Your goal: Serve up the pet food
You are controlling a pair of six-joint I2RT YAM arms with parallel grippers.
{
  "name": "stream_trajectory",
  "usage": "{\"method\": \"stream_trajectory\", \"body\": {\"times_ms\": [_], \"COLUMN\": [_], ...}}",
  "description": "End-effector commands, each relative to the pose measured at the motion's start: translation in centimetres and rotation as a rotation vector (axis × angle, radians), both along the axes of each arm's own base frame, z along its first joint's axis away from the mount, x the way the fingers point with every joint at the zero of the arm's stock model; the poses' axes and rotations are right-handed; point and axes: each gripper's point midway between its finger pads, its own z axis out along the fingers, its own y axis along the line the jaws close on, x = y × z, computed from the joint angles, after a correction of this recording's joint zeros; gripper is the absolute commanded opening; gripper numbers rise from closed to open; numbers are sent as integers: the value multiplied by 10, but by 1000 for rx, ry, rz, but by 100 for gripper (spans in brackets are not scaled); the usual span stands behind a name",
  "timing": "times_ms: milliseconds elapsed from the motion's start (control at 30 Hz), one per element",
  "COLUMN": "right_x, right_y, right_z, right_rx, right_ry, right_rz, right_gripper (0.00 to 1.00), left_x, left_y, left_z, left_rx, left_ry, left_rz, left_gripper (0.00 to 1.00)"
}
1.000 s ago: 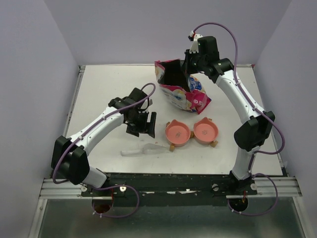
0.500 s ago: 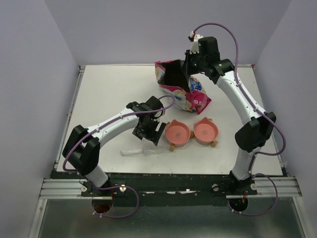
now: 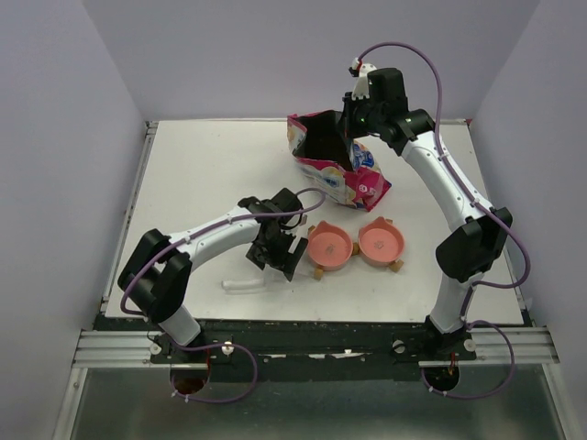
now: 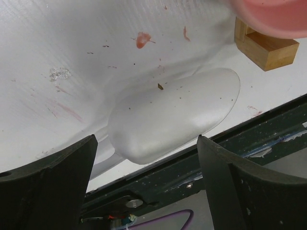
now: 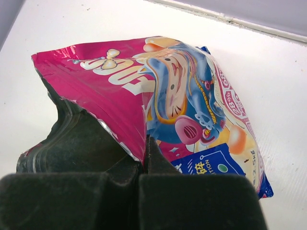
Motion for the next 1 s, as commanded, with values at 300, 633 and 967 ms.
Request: {"method": "stream_trajectory", "body": {"times_ms": [300,633,967], "right_x": [-18,-22,-27], "right_y": [3,1,6], "right_z": [49,52,55], "right_rx": [64,68,97], "right_ry": [-95,-98,-86], "right_rz": [44,43,62], "right_gripper": [0,0,0], "left_x": [47,113,214], "left_y": [17,47,65], "left_z": [-26,-35,13], "left_rx": [145,165,132], "left_ry": [-149,-170,-255], "left_rz": [133,257,368], "left_gripper": [67,55,70]}}
